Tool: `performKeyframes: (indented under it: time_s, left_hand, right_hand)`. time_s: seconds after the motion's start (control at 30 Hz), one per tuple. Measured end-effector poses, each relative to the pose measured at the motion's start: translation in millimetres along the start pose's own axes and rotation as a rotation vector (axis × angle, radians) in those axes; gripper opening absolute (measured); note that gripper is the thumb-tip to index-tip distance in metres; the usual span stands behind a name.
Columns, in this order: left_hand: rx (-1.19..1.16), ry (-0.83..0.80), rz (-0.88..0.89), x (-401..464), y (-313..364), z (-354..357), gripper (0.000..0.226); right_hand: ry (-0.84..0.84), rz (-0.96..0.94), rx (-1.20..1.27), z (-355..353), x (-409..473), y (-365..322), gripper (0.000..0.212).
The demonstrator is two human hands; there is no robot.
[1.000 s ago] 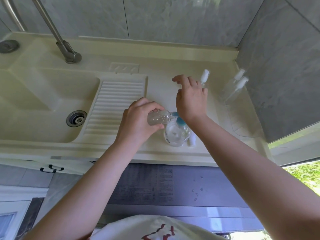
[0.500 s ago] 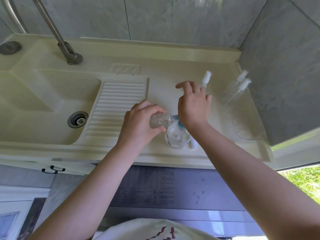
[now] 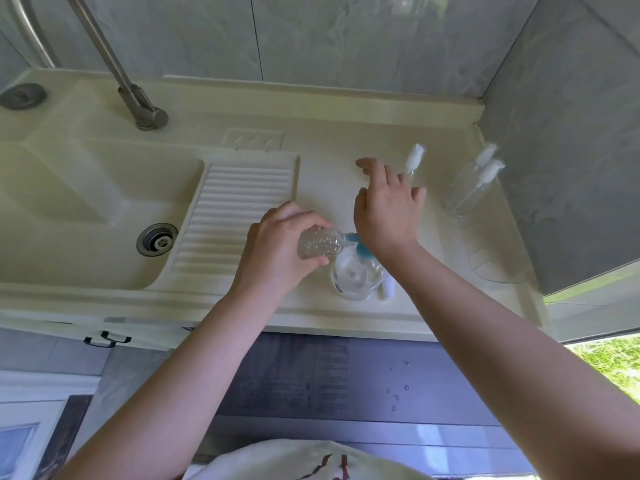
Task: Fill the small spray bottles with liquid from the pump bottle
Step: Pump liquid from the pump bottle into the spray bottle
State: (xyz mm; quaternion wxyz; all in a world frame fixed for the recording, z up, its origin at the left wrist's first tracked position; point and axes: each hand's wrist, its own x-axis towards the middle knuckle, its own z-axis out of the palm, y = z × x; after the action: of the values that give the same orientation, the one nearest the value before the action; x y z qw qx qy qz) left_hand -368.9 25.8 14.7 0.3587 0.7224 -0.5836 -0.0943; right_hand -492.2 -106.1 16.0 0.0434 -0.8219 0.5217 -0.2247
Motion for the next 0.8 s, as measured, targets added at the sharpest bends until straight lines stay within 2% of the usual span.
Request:
performKeyframes:
  time_s: [0.1,0.23,0.47,0.53,0.6,0.7,0.8]
  left_hand:
    - [-0.018,-0.001,0.001,2.5,-0.6,-1.3,0.051]
    - [-0.021,-0.023,0.016,4.5,2.4,0.3,0.051]
    - [-0.026,-0.03,0.028,7.4,0.8,0.9,0.052]
    - [-0.016,-0.032,0.025,6.7,0.0,1.6,0.052]
    - [-0.014,-0.029,0.018,5.9,-1.9,1.4,0.052]
    - [-0.024,-0.027,0.014,5.3,-1.4,0.9,0.051]
    - [-0.024,-0.024,0.02,6.5,1.0,0.0,0.051]
  right_hand:
    - [0.048,-0.001,0.014,-7.0,6.1,-2.1,0.05]
    - [-0.042,-0.001,0.004,2.5,-0.7,4.8,0.051]
    - [-0.041,-0.015,-0.023,-0.9,6.3,1.4,0.052]
    - [-0.068,0.031,0.007,5.3,-0.4,2.7,0.052]
    - [-0.046,0.062,0.035,6.9,-1.9,2.8,0.051]
    - [0.032,0.0,-0.008,0.2,0.1,-0.4,0.051]
    - [0.024,-0.022,-0.029,-1.6,3.5,-1.1,0.053]
